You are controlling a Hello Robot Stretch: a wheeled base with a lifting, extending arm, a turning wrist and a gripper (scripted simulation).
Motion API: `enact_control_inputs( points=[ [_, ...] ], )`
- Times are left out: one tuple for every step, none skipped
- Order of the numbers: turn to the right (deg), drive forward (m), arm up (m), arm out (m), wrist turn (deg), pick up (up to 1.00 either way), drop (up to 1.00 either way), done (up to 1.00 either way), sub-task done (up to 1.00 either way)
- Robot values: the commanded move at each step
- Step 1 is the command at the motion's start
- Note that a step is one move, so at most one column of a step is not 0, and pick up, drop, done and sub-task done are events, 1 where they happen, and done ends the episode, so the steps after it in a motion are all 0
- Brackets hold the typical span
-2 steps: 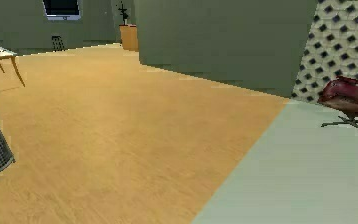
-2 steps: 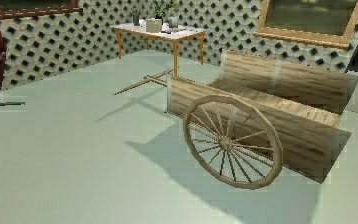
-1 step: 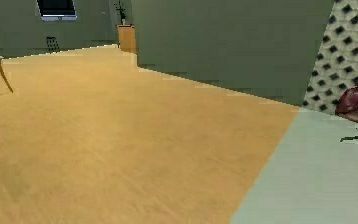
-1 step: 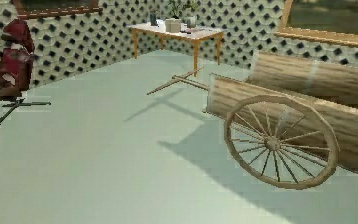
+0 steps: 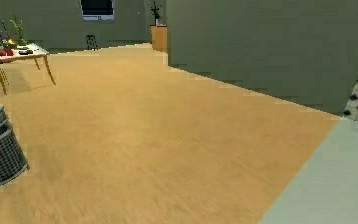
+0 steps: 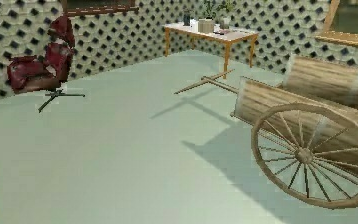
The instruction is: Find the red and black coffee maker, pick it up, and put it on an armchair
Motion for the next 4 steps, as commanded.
enact_control_inputs(
  points=[
    [0.0,0.10,0.00,0.00,0.0,0.00,0.00,0.00,0.00],
    [-9.0,0.00,0.00,0.00,0.0,0.00,0.00,0.00,0.00],
    [0.0,1.00,0.00,0.00,0.0,0.00,0.00,0.00,0.00],
    [0.0,1.00,0.00,0.00,0.0,0.00,0.00,0.00,0.00]
  ],
)
